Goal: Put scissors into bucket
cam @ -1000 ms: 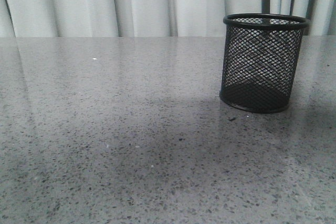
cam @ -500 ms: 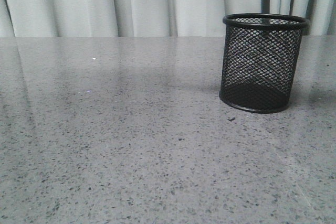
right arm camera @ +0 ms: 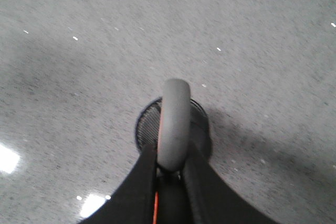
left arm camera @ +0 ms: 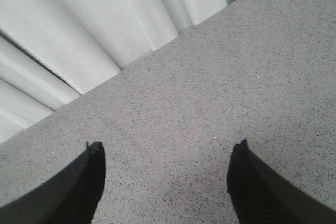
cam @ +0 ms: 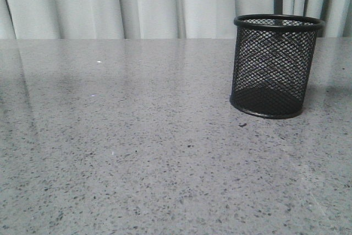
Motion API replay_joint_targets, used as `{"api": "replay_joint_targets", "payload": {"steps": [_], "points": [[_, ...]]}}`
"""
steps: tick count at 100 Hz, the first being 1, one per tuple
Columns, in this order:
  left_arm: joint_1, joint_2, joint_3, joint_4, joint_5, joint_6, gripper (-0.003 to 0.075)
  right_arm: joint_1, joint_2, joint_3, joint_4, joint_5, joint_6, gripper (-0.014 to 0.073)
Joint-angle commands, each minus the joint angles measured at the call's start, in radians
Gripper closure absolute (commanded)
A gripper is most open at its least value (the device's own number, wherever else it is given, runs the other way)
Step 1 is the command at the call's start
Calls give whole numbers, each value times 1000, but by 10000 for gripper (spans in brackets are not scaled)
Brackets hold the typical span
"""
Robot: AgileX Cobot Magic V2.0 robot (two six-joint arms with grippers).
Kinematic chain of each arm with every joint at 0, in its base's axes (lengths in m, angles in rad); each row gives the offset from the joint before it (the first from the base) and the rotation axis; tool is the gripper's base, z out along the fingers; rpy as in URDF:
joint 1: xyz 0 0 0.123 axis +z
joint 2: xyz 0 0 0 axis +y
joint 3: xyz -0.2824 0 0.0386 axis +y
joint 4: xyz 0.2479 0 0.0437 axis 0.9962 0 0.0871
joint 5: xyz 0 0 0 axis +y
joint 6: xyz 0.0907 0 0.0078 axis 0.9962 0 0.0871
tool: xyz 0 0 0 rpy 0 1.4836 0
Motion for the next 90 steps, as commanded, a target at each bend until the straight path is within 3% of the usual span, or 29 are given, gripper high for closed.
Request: {"api": "replay_joint_targets", "payload": {"steps": [1,29,90], "points": [[4,-22,-33,-15,-59,-12,261,-5,21,-50,-24,27,11,641],[4,-22,-33,-15,-61,-12,261,2,80,-52,-26,56,11,641],[4,-22,-33,-15,-63,-12,261,127,225,-50,-92,62,11,642]]}}
